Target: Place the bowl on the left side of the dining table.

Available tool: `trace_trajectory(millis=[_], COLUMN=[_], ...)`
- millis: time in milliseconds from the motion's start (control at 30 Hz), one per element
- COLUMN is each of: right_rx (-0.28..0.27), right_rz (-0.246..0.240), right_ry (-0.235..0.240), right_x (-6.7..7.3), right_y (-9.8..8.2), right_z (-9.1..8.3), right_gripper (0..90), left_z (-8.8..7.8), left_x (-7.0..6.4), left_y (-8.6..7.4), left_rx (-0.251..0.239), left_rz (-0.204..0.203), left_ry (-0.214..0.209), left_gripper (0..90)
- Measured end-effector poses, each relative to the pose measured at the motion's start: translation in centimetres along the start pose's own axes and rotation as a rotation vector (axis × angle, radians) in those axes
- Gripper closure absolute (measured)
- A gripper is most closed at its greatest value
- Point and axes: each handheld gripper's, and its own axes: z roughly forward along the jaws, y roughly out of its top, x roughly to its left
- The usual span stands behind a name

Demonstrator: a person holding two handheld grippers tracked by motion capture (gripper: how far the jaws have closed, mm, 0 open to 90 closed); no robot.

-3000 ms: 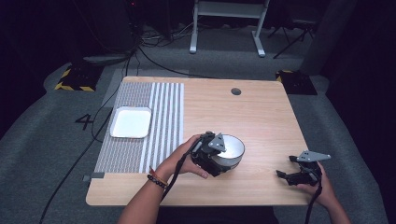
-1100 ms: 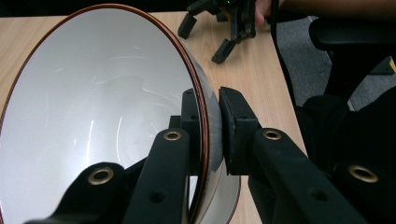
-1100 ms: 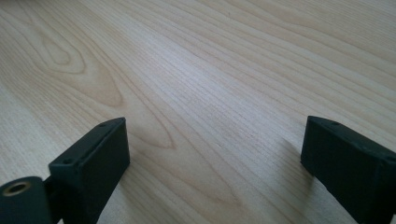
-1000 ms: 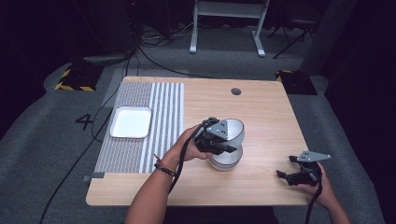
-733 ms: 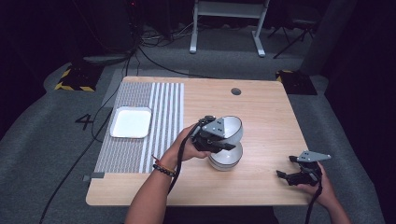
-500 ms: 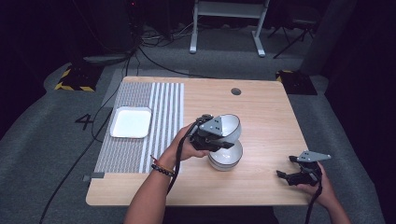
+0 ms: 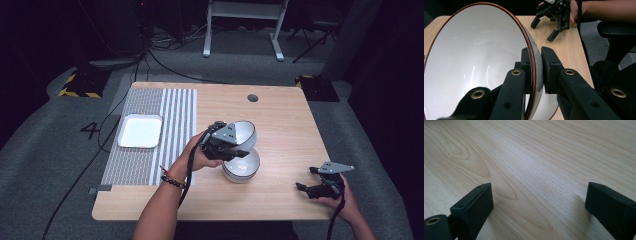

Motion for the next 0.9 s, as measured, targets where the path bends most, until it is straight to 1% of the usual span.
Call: trace_trajectory(millis=[67, 100, 167, 200, 300, 367, 400, 533, 600, 633, 667, 733, 767, 800, 867, 900], right_rx=[0.0, 0.0, 0.0, 0.0, 0.0, 0.0, 0.0, 0.0, 0.0, 0.001, 0.001, 0.0, 0.001, 0.0, 0.0, 0.0], right_rz=[0.001, 0.001, 0.002, 0.001, 0.002, 0.0, 0.0, 0.001, 0.001, -0.003, -0.002, -0.001, -0.002, 0.001, 0.001, 0.0], right_ry=[0.0, 0.0, 0.0, 0.0, 0.0, 0.0, 0.0, 0.0, 0.0, 0.0, 0.0, 0.001, 0.001, 0.0, 0.0, 0.0], right_x=[0.0, 0.0, 0.0, 0.0, 0.0, 0.0, 0.0, 0.0, 0.0, 0.0, 0.0, 0.0, 0.0, 0.0, 0.0, 0.0], right_y=[0.0, 0.0, 0.0, 0.0, 0.0, 0.0, 0.0, 0.0, 0.0, 0.0, 0.0, 0.0, 0.0, 0.0, 0.0, 0.0], right_z=[0.0, 0.0, 0.0, 0.0, 0.0, 0.0, 0.0, 0.0, 0.0, 0.0, 0.0, 0.0, 0.0, 0.0, 0.0, 0.0], right_gripper=[8.0, 8.0, 8.0, 8.0, 8.0, 8.0, 8.0, 8.0, 8.0, 8.0, 8.0, 8.0, 8.0, 8.0, 8.0, 8.0], left_z=[-0.3, -0.4, -0.8, -1.0, -1.7, -2.2, -2.6, -3.6, -4.0, -4.3, -4.4, -4.8, -5.0, -5.1, -5.5, -5.6], left_x=[0.0, 0.1, 0.2, 0.3, 0.7, 0.9, 1.1, 1.6, 1.7, 1.8, 1.8, 1.9, 2.0, 2.0, 2.2, 2.2], left_y=[0.0, -0.1, -0.2, -0.3, -0.7, -0.9, -1.0, -1.7, -2.0, -2.2, -2.3, -2.5, -2.7, -2.7, -3.0, -3.1], left_rx=[0.0, 0.003, 0.001, 0.006, 0.006, 0.013, 0.023, 0.02, 0.028, 0.03, 0.021, 0.03, 0.024, 0.028, 0.033, 0.035], left_rz=[-0.005, 0.003, -0.01, -0.008, -0.021, -0.041, -0.043, -0.063, -0.068, -0.074, -0.083, -0.08, -0.082, -0.096, -0.093, -0.103], left_ry=[0.007, 0.011, 0.023, 0.029, 0.048, 0.054, 0.057, 0.084, 0.09, 0.103, 0.105, 0.116, 0.126, 0.131, 0.152, 0.151], left_gripper=[80.7, 80.7, 80.7, 80.7, 80.7, 80.7, 80.7, 80.6, 80.7, 80.7, 80.7, 80.7, 80.7, 80.6, 80.7, 80.7])
